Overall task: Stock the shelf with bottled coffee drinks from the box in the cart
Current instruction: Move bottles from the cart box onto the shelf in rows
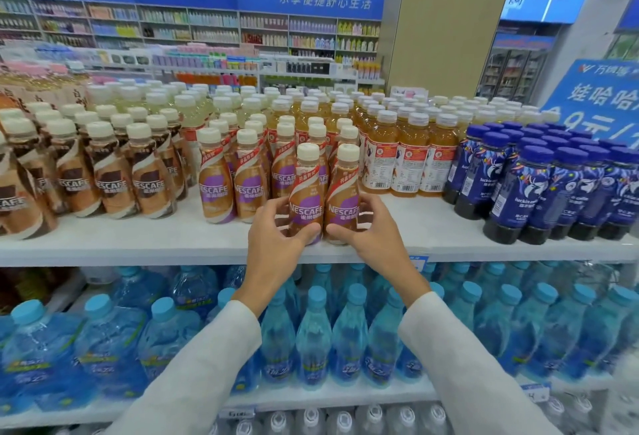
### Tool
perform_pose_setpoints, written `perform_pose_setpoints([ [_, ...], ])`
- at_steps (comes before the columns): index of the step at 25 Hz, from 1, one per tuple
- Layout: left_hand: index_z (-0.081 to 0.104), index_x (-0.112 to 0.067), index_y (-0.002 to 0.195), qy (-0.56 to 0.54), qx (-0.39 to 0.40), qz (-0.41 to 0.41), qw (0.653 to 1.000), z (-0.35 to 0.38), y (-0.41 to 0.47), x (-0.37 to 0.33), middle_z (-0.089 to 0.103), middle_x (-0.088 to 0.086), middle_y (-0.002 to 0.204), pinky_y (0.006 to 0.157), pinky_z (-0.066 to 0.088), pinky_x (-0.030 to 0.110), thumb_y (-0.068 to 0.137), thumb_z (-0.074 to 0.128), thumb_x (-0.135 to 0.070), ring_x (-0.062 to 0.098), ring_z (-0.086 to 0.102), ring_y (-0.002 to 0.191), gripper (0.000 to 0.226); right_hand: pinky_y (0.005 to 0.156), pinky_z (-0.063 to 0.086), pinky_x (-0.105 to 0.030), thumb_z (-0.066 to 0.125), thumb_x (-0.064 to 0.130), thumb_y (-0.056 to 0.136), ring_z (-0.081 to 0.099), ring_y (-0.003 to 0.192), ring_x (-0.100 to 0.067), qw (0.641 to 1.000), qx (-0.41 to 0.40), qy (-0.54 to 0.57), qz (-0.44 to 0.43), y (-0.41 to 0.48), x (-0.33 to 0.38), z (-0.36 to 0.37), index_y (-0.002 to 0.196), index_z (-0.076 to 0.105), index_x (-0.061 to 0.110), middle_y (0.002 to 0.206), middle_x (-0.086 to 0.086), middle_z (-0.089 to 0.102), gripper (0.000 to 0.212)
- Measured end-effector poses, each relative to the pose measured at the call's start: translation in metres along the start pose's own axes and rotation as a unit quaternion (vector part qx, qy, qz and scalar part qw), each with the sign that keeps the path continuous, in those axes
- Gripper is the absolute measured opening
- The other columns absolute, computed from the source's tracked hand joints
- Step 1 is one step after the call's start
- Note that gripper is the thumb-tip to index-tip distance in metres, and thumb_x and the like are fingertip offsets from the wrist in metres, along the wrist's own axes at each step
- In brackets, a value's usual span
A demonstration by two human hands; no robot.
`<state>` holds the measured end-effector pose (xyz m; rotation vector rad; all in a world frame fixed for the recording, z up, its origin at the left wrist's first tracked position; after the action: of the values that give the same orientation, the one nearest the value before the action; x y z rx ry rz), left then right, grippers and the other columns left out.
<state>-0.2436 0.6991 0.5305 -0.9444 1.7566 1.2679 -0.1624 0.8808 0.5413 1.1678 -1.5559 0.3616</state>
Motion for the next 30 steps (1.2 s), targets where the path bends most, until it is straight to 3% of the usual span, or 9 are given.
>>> perform_pose_setpoints([
  [4, 0.052, -0.026, 0.141, 0.031, -0.014, 0.009, 0.999, -0.002, -0.002, -0.001, 0.059, -0.004, 0.134, 0.073, 0.045, 0.008, 0.080, 0.085, -0.043, 0.010, 0.060, 0.110, 0.071, 0.089, 0.053, -0.023, 0.090, 0.044, 0.071, 0.060, 0.108, -0.005, 1.000, -0.016, -0.017, 0.003, -0.003, -0.002, 0.000, 0.130, 0.051, 0.028, 0.123, 0.008, 0.057, 0.073],
  [9, 0.052, -0.028, 0.139, 0.001, -0.028, -0.003, 1.000, -0.002, -0.007, -0.002, 0.061, -0.011, 0.128, 0.072, 0.049, 0.008, 0.081, 0.086, -0.039, 0.008, 0.064, 0.107, 0.068, 0.073, 0.050, -0.004, 0.088, 0.029, 0.078, 0.061, 0.097, 0.017, 0.998, -0.042, 0.043, 0.009, -0.011, -0.004, 0.004, 0.128, 0.054, 0.034, 0.111, 0.026, 0.063, 0.060],
  [12, 0.053, -0.034, 0.126, -0.014, -0.047, -0.013, 0.999, -0.007, -0.010, 0.000, 0.062, -0.019, 0.114, 0.069, 0.050, 0.008, 0.080, 0.087, -0.039, 0.003, 0.065, 0.103, 0.057, 0.077, 0.053, -0.008, 0.088, 0.031, 0.078, 0.063, 0.099, 0.012, 0.997, -0.053, 0.056, 0.008, -0.013, -0.003, 0.010, 0.134, 0.055, 0.031, 0.113, 0.023, 0.065, 0.065],
  [16, 0.056, -0.024, 0.129, 0.023, -0.096, 0.003, 0.995, -0.014, -0.009, 0.006, 0.056, -0.011, 0.121, 0.082, 0.049, 0.015, 0.083, 0.085, -0.035, 0.010, 0.061, 0.108, 0.056, 0.080, 0.053, -0.010, 0.087, 0.036, 0.078, 0.063, 0.099, 0.012, 0.996, -0.080, 0.038, -0.006, -0.012, -0.001, 0.026, 0.123, 0.058, 0.039, 0.108, 0.027, 0.066, 0.053],
  [18, 0.056, -0.016, 0.133, 0.038, -0.111, 0.004, 0.993, -0.016, -0.004, 0.007, 0.048, -0.005, 0.128, 0.088, 0.052, 0.022, 0.085, 0.084, -0.031, 0.012, 0.058, 0.112, 0.058, 0.078, 0.051, -0.009, 0.085, 0.034, 0.080, 0.064, 0.096, 0.012, 0.996, -0.076, 0.041, -0.008, -0.004, 0.001, 0.037, 0.125, 0.060, 0.035, 0.108, 0.025, 0.067, 0.051],
  [21, 0.058, -0.014, 0.134, 0.075, -0.114, 0.003, 0.991, -0.015, 0.006, 0.006, 0.053, 0.001, 0.127, 0.095, 0.052, 0.032, 0.089, 0.080, -0.032, 0.015, 0.058, 0.111, 0.054, 0.079, 0.050, -0.009, 0.083, 0.033, 0.083, 0.064, 0.096, 0.006, 0.997, -0.075, 0.029, -0.002, 0.009, 0.003, 0.045, 0.133, 0.059, 0.026, 0.113, 0.017, 0.068, 0.056],
  [30, 0.057, -0.014, 0.129, 0.083, -0.125, 0.020, 0.988, -0.005, 0.018, 0.009, 0.056, 0.006, 0.125, 0.095, 0.056, 0.043, 0.095, 0.073, -0.030, 0.024, 0.061, 0.112, 0.042, 0.083, 0.053, -0.015, 0.082, 0.033, 0.083, 0.060, 0.091, 0.013, 0.997, -0.079, 0.012, -0.004, 0.030, -0.004, 0.053, 0.135, 0.058, 0.023, 0.109, 0.019, 0.064, 0.058],
])
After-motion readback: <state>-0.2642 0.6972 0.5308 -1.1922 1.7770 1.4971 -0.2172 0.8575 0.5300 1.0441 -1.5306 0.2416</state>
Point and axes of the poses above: each hand's wrist, its own y-axis towards the middle knuckle, its own z-axis out of the palm, x = y × z, the point moved 6 cm from there along y, towards the middle knuckle
